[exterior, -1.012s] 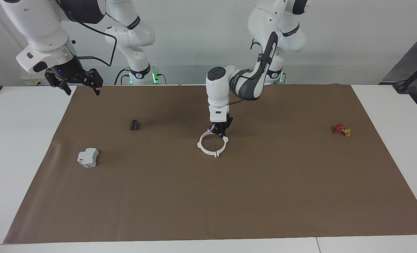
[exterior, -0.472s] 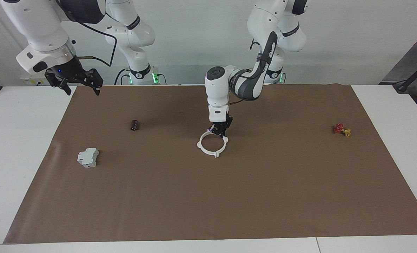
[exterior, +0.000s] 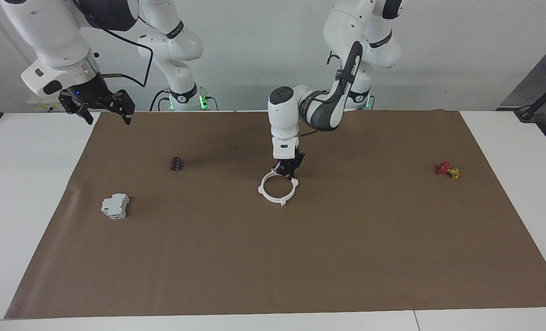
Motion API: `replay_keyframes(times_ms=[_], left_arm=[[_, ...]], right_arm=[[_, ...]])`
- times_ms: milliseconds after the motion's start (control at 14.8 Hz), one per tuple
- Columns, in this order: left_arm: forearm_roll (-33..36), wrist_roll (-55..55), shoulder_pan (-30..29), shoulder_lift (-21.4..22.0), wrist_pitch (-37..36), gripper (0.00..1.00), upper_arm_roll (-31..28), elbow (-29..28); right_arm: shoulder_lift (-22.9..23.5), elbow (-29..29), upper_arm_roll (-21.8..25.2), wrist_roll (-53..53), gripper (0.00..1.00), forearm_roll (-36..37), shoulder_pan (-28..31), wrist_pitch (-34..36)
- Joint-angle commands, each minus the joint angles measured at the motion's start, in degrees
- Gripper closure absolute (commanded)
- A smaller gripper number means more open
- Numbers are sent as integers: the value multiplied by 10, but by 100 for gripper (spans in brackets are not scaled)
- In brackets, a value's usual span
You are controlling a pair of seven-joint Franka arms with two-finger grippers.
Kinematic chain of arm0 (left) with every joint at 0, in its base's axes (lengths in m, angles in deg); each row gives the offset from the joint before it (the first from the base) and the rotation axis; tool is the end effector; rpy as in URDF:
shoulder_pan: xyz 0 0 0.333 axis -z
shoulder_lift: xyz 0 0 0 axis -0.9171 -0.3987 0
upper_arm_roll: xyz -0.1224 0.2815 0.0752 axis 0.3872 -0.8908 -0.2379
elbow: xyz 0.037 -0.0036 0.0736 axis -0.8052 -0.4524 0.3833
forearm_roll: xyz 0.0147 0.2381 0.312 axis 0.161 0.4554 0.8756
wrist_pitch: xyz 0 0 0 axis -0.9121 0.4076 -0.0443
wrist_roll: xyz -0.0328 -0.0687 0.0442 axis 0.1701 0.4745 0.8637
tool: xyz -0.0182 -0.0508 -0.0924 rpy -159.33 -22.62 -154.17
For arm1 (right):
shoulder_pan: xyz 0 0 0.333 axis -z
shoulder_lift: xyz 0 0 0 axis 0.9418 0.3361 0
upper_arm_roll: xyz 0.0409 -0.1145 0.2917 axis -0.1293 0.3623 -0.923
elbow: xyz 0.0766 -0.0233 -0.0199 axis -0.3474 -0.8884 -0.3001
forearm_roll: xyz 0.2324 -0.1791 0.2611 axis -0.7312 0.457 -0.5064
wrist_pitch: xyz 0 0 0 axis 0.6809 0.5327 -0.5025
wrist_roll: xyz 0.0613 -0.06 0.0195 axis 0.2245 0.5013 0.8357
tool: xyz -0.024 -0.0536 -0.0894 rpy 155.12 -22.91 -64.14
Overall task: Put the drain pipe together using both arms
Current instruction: 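Press the held half-ring onto the centered half-ring to close the ring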
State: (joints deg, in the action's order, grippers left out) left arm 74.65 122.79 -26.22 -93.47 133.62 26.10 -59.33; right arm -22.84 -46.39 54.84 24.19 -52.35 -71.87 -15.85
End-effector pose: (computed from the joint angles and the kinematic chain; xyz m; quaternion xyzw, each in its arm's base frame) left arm 0.4419 -0.4076 0.3050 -0.9545 -0.2810 -0.0965 0.0251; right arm 0.5430 -0.0270 0.6216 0.9987 0.0054 -0.0417 0.0300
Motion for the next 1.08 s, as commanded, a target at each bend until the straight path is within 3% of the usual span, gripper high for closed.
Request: replay_keyframes(times_ms=[0, 67, 135, 202, 607, 1012], left_arm=[[16, 12, 14, -5, -5, 96, -7, 6], [16, 10, 14, -5, -5, 54, -7, 6], [17, 10, 13, -6, -5, 4, -7, 6], [17, 10, 14, -6, -5, 0, -7, 6], [29, 1, 13, 1, -31, 0, -8, 12], [28, -140, -44, 75, -140, 0, -8, 10]], right_arm=[[-1, 0, -2, 15, 0, -2, 5, 0], [-1, 0, -2, 15, 0, -2, 5, 0], [-1, 0, -2, 15, 0, -2, 5, 0], [-1, 0, -2, 15, 0, -2, 5, 0], [-1, 0, -2, 15, 0, -2, 5, 0], [-1, 0, -2, 15, 0, -2, 5, 0]])
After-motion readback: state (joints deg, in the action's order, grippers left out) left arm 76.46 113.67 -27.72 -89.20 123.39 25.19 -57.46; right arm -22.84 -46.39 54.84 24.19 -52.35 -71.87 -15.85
